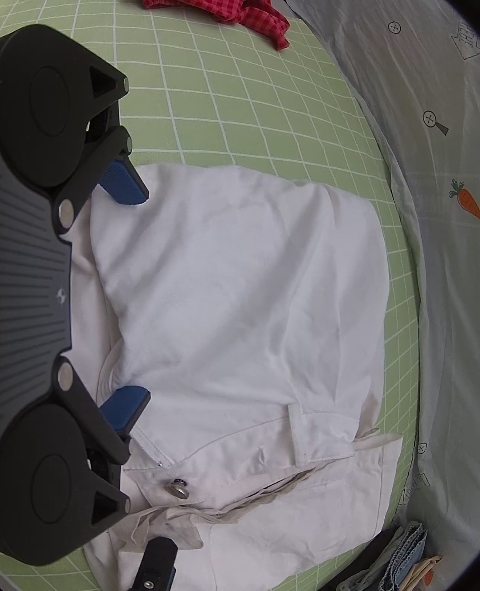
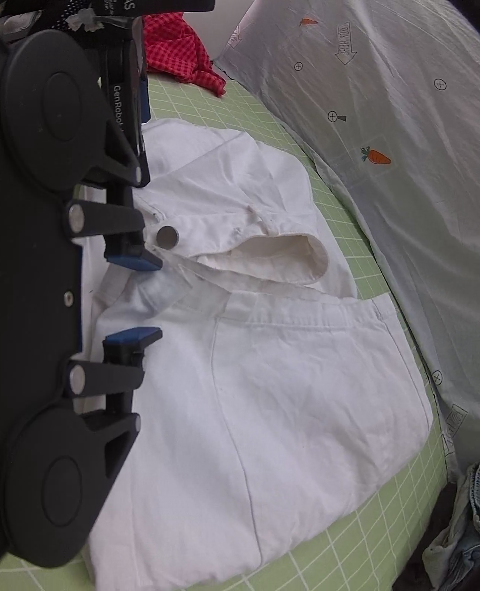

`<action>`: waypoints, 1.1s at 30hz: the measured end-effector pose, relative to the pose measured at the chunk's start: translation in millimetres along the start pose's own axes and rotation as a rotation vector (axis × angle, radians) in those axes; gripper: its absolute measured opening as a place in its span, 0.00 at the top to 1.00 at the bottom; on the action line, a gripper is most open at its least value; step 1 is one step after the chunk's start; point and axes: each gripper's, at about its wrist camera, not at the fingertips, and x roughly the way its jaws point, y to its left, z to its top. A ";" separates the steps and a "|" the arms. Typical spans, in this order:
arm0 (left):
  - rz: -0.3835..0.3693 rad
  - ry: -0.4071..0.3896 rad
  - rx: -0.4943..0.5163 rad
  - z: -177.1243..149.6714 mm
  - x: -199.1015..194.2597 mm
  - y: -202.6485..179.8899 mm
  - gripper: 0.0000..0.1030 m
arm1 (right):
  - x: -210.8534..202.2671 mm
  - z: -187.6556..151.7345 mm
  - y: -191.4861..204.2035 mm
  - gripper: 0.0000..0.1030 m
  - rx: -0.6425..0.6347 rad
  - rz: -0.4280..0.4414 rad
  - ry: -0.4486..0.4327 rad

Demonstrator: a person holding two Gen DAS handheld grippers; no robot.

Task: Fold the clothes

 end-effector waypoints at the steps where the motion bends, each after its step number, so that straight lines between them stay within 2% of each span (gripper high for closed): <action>1: 0.006 -0.002 -0.001 -0.3 -0.1 -0.5 0.00 | -5.2 1.0 -0.8 0.30 -0.009 -0.036 -0.029; 3: 0.015 -0.003 -0.006 -0.7 0.0 -0.9 0.00 | -16.7 4.7 -12.4 0.28 -0.008 -0.094 -0.087; 5: 0.023 0.001 -0.014 0.0 0.7 -1.0 0.00 | -22.9 9.7 -24.0 0.17 0.000 -0.179 -0.131; 9: 0.042 0.008 -0.021 0.1 2.1 -2.4 0.00 | -21.6 15.5 -48.1 0.13 -0.030 -0.359 -0.144; 13: 0.063 0.016 -0.018 0.4 3.6 -5.5 0.00 | -12.6 18.5 -65.2 0.06 -0.034 -0.400 -0.127; 16: 0.071 0.027 -0.018 2.6 5.4 -7.2 0.00 | -5.8 20.7 -78.0 0.05 -0.038 -0.431 -0.115; 22: 0.067 0.035 -0.026 3.2 6.8 -6.2 0.00 | 8.7 40.7 -90.6 0.05 -0.023 -0.397 -0.122; 24: 0.067 0.038 -0.027 3.7 7.5 -6.6 0.00 | 15.3 45.8 -92.8 0.08 -0.018 -0.369 -0.112; 26: 0.067 0.044 -0.028 4.7 8.5 -7.4 0.00 | 19.6 46.7 -92.5 0.18 -0.004 -0.346 -0.104; 30: 0.069 0.058 -0.030 8.2 13.4 -8.7 0.00 | 24.3 45.1 -88.3 0.21 -0.005 -0.324 -0.093; 32: 0.071 0.065 -0.028 10.3 15.8 -9.7 0.00 | 23.7 44.2 -85.8 0.26 -0.025 -0.325 -0.094; 33: 0.073 0.068 -0.026 11.6 17.0 -10.4 0.00 | 21.3 44.2 -87.0 0.33 -0.019 -0.323 -0.101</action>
